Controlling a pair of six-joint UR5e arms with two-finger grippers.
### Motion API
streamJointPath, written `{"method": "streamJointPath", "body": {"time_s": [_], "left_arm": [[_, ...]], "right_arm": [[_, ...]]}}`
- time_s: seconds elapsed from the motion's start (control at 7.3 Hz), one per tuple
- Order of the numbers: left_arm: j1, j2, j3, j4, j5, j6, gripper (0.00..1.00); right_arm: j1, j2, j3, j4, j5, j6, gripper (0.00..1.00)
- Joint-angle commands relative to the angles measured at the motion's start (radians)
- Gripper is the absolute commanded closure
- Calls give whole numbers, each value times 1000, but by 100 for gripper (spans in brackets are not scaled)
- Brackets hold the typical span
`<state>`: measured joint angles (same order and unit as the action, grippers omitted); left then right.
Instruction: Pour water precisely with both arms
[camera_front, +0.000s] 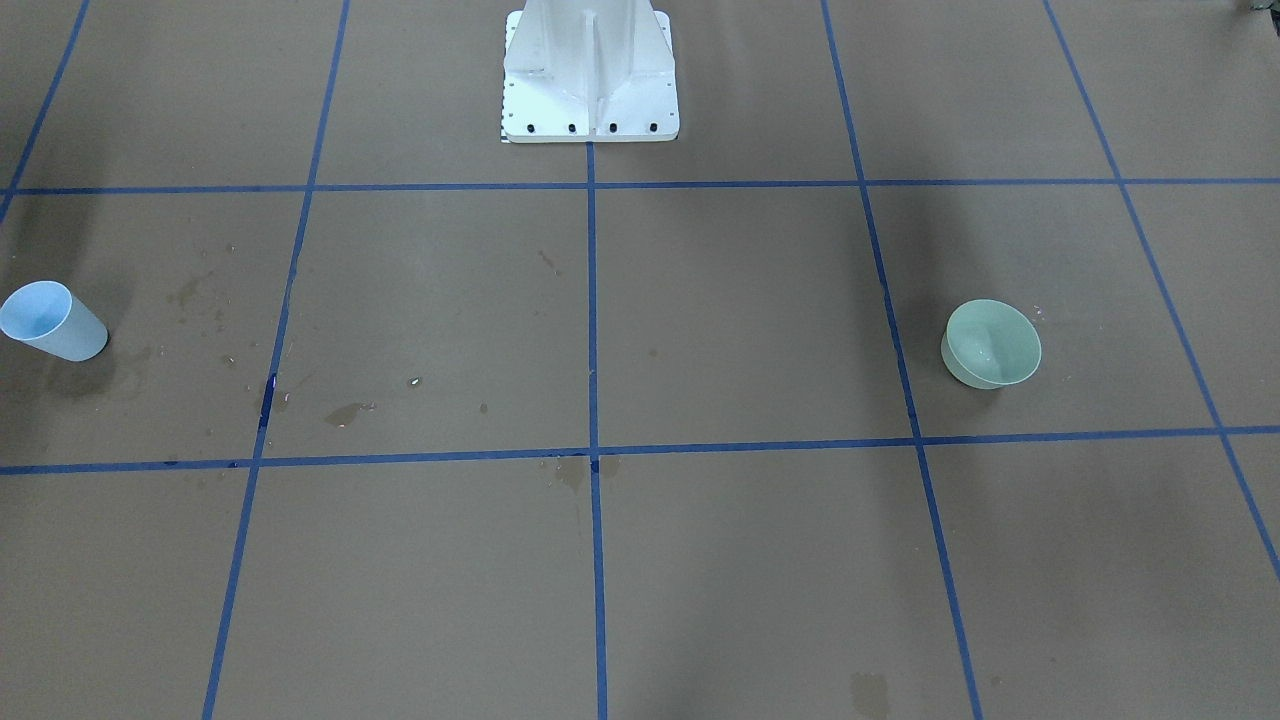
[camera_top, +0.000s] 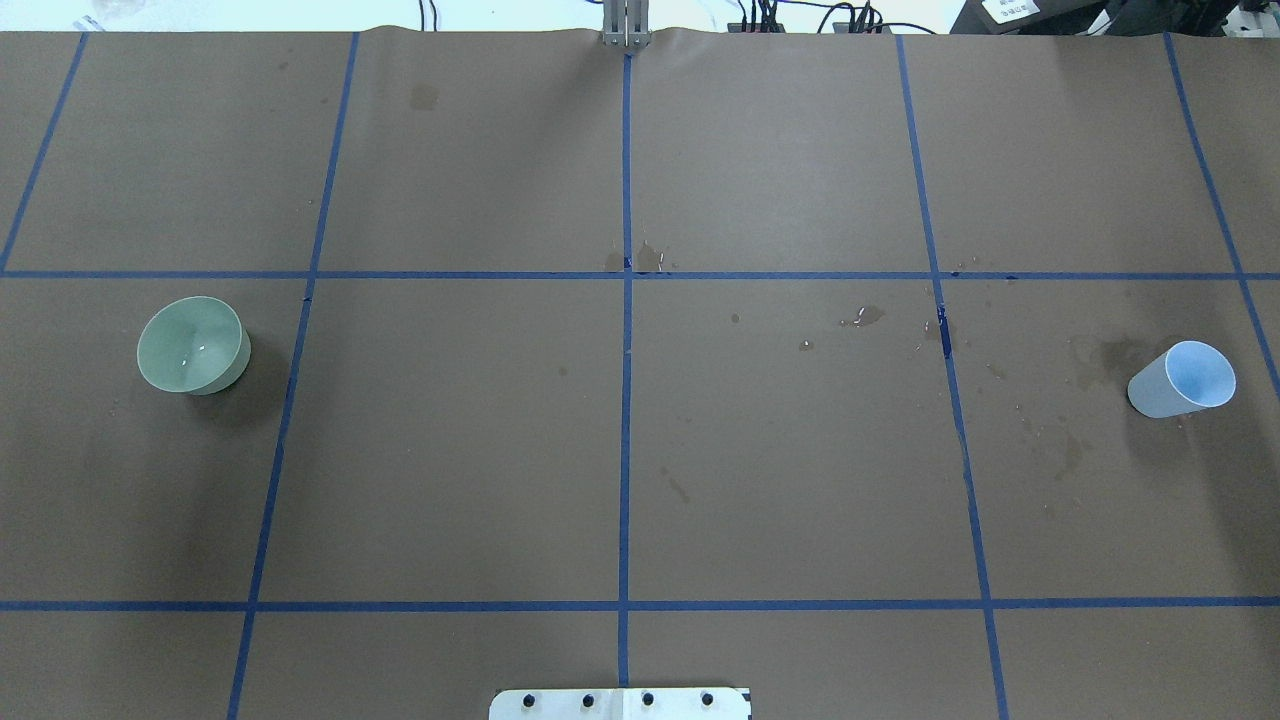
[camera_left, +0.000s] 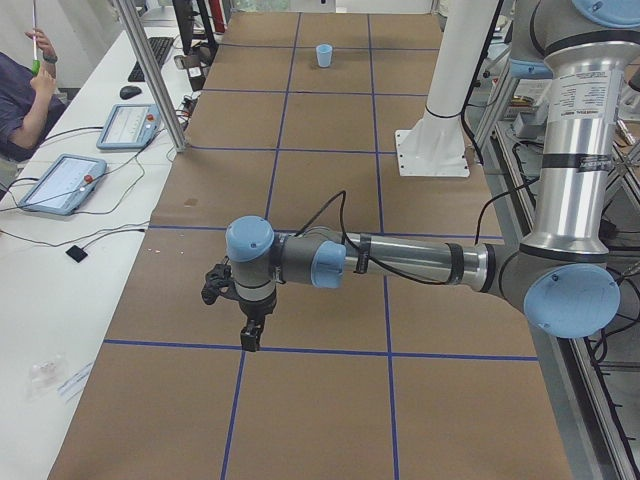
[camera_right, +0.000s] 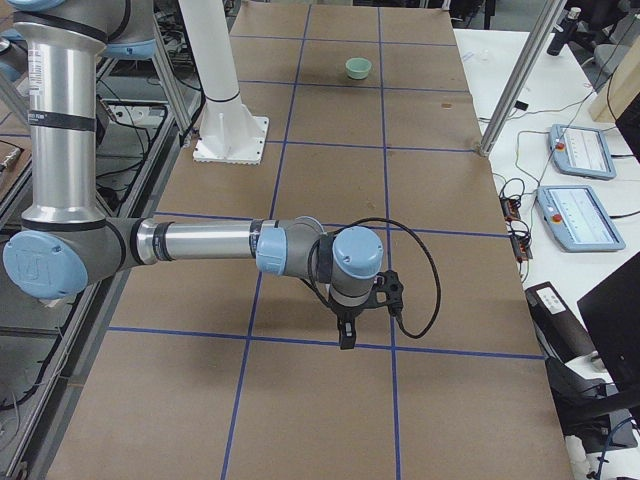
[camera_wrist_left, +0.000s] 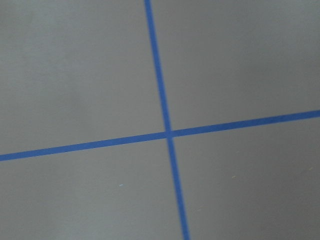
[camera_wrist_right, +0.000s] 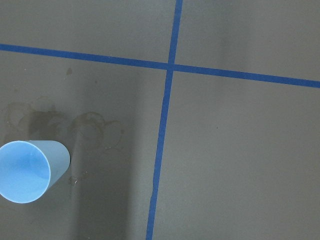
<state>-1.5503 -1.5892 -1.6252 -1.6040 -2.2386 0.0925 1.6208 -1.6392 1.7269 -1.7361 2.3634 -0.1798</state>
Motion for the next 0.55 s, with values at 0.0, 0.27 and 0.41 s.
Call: {"method": "streamJointPath", "body": {"time_s": [0.0,0.27,0.41], "left_arm": [[-20,11,-4,4,-1,21,0],[-20,11,-9,6,-1,15,0],[-20,12,-13,4,-1,10,0]], "right_arm": [[-2,7,0,1,1,10,1],[-2,16,0,3,1,13,0],[-2,15,0,1,1,13,0]]}}
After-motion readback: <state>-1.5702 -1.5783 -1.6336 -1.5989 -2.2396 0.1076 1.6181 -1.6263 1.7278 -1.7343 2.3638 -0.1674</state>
